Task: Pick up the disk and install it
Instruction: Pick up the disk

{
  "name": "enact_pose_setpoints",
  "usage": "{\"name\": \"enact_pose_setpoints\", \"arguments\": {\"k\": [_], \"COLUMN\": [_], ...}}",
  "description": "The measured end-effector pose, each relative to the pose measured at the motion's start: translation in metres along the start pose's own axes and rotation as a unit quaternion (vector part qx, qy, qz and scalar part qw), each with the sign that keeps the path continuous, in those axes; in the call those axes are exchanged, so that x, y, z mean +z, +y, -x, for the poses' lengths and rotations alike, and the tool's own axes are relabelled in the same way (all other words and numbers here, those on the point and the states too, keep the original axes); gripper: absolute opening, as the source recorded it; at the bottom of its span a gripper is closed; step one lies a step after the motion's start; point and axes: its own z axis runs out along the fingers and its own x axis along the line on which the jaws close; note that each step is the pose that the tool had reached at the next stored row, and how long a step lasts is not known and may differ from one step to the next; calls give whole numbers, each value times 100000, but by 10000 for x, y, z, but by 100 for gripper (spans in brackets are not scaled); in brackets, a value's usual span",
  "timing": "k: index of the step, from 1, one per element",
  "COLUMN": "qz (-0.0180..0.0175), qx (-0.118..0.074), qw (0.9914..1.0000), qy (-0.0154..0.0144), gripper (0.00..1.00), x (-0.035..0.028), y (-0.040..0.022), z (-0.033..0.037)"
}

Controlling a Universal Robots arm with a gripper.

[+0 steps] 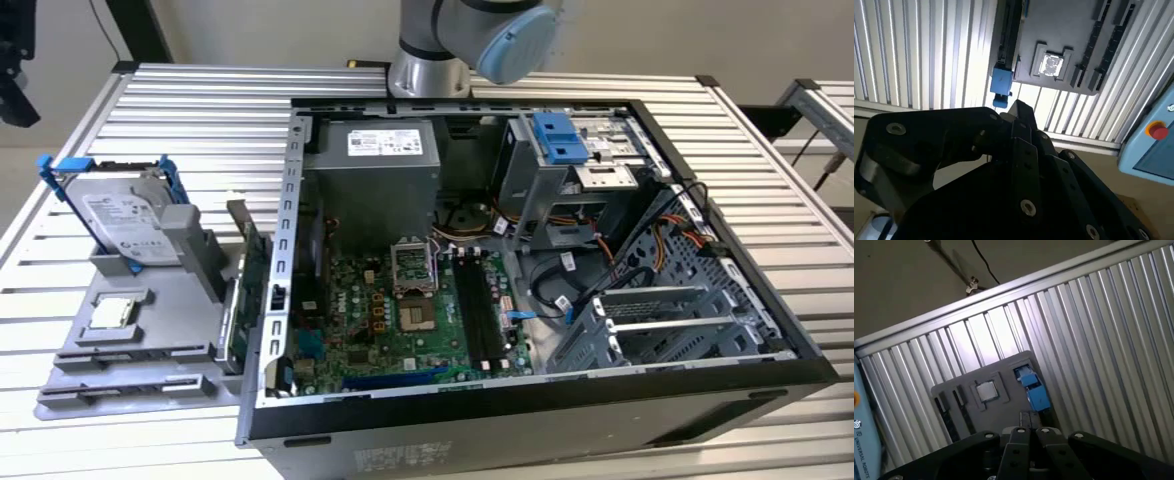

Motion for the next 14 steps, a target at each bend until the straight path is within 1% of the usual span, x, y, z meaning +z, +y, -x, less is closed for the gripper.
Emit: {"name": "enact_pose_setpoints", "arguments": {"k": [2, 5, 14], "qz": [-104, -126, -130], "qx": [-1792, -4267, -4370], "qw": [99984, 99909, 99904], "qy": [-32, -32, -37], "gripper": [0, 0, 0], "x": [14, 27, 29], "y": [0, 0, 1], "z": [0, 0, 0]}}
